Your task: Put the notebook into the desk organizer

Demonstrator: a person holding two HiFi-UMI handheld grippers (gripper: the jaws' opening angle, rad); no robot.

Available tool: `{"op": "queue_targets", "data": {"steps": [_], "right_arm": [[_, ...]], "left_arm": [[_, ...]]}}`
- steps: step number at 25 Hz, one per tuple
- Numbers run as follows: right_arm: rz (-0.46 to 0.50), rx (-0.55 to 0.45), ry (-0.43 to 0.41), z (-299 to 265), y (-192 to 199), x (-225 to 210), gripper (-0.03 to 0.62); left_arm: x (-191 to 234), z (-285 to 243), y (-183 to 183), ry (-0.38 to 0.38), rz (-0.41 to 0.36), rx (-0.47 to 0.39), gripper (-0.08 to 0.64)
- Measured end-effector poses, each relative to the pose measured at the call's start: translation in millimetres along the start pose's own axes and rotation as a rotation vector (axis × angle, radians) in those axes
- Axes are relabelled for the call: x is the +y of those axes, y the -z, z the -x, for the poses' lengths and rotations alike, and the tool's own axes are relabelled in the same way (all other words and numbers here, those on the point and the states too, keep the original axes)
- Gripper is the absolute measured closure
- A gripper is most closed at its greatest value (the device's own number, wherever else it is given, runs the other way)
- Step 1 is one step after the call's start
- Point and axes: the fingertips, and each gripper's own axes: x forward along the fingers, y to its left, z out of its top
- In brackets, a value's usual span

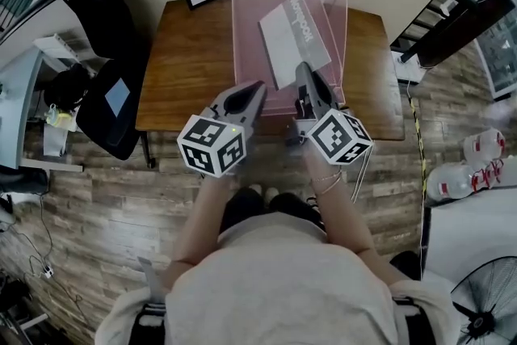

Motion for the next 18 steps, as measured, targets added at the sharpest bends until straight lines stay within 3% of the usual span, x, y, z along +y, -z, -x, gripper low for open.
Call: {"op": "queue_targets", "data": {"steps": [6, 16, 18], "right_arm": [[-0.024, 0.028, -0.007, 1, 8, -4, 0.565], [0.051, 0.225, 0.063, 0, 33, -14, 0.495], [0.075, 0.263, 0.056, 0, 39, -13, 0.455]], "left_arm": [[6, 4, 3, -0.012, 0.006, -0.003, 0.547], [5, -1, 9, 0.014, 0.015, 0.029, 0.547], [6, -2, 9, 0.016, 0.014, 0.030, 0.546]]}}
